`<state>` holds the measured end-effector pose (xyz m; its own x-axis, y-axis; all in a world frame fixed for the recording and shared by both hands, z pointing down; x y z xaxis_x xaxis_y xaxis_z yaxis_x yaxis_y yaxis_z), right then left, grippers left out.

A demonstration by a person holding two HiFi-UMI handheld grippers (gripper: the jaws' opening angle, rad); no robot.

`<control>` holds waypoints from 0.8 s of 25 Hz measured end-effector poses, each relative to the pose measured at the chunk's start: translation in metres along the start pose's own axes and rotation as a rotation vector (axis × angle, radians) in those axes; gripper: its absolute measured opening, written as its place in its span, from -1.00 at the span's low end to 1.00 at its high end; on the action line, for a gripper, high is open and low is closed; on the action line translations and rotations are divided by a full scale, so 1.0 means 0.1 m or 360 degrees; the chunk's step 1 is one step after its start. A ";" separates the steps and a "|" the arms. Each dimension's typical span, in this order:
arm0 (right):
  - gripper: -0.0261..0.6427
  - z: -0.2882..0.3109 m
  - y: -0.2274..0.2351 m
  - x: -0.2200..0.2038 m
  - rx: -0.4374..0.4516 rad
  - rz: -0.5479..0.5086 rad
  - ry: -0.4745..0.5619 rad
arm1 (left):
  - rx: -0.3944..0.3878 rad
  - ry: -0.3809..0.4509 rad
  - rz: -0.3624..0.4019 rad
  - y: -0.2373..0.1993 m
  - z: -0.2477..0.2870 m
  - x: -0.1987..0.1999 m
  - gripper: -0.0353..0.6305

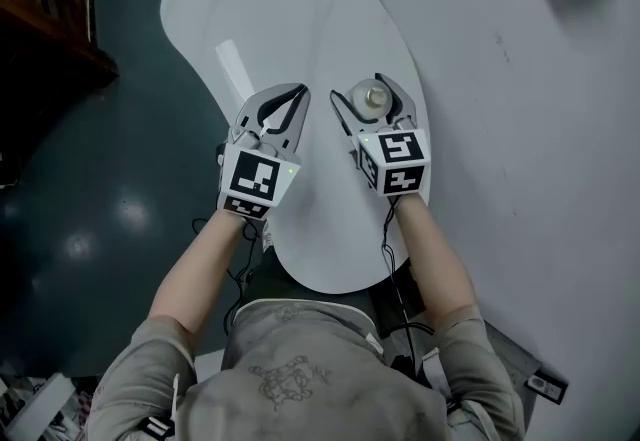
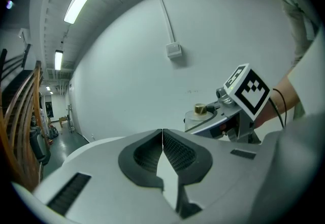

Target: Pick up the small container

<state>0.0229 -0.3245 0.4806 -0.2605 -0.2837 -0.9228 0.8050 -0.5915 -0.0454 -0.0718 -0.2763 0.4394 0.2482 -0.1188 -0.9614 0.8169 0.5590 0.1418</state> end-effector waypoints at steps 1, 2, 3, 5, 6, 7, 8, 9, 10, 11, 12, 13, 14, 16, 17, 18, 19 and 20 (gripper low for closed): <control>0.07 -0.09 -0.01 0.12 -0.0002 -0.0007 0.0029 | 0.0004 0.0011 0.0007 0.00 -0.05 0.07 -0.84; 0.07 -0.18 -0.03 0.24 -0.0004 -0.0016 0.0055 | 0.0007 0.0021 0.0013 0.00 -0.10 0.13 -0.84; 0.07 -0.27 -0.04 0.34 -0.0006 -0.0025 0.0077 | 0.0009 0.0030 0.0019 0.00 -0.16 0.20 -0.84; 0.07 -0.46 -0.07 0.53 -0.0007 -0.0036 0.0112 | 0.0012 0.0043 0.0038 0.01 -0.27 0.32 -0.84; 0.07 -0.55 -0.09 0.61 -0.0006 -0.0037 0.0128 | 0.0012 0.0050 0.0052 0.02 -0.32 0.38 -0.84; 0.07 -0.65 -0.11 0.69 -0.0002 -0.0036 0.0146 | 0.0011 0.0058 0.0067 0.03 -0.37 0.45 -0.84; 0.07 -0.74 -0.13 0.77 0.0003 -0.0036 0.0165 | 0.0009 0.0067 0.0083 0.04 -0.42 0.51 -0.84; 0.07 -0.85 -0.15 0.83 0.0007 -0.0040 0.0184 | 0.0007 0.0077 0.0097 0.06 -0.47 0.58 -0.84; 0.07 -0.95 -0.17 0.90 0.0011 -0.0048 0.0201 | 0.0005 0.0087 0.0110 0.08 -0.52 0.64 -0.84; 0.07 -1.05 -0.19 0.95 0.0013 -0.0058 0.0215 | 0.0004 0.0097 0.0124 0.10 -0.57 0.71 -0.84; 0.07 -1.15 -0.21 1.00 0.0015 -0.0065 0.0228 | 0.0004 0.0106 0.0141 0.12 -0.63 0.77 -0.84; 0.07 -1.25 -0.22 1.04 0.0016 -0.0069 0.0238 | 0.0008 0.0114 0.0162 0.14 -0.68 0.84 -0.84; 0.07 -1.34 -0.24 1.07 0.0017 -0.0071 0.0246 | 0.0013 0.0126 0.0187 0.16 -0.73 0.91 -0.84; 0.07 -1.53 -0.27 1.12 0.0015 -0.0073 0.0258 | 0.0025 0.0162 0.0238 0.23 -0.83 1.07 -0.84; 0.07 -1.62 -0.28 1.14 0.0012 -0.0071 0.0263 | 0.0026 0.0179 0.0258 0.27 -0.88 1.14 -0.84; 0.07 -1.70 -0.29 1.14 0.0011 -0.0068 0.0269 | 0.0023 0.0193 0.0275 0.31 -0.93 1.20 -0.84; 0.07 -1.78 -0.30 1.14 0.0012 -0.0064 0.0275 | 0.0016 0.0204 0.0285 0.36 -0.97 1.26 -0.84; 0.07 -1.86 -0.32 1.14 0.0014 -0.0060 0.0282 | 0.0005 0.0214 0.0290 0.42 -1.01 1.29 -0.84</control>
<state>0.0670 -0.1977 0.3059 -0.1920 -0.1242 -0.9735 0.7915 -0.6061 -0.0788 -0.0583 -0.1852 0.2972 0.3203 0.0945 -0.9426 0.7666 0.5586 0.3165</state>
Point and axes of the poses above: the fingertips, and each gripper's own axes: z forward along the fingers, y to its right, x out of its top, the point moved 2 cm from there along -z, backward along the fingers, and after that the axes turned 4 degrees about -x, right-handed, at the moved point
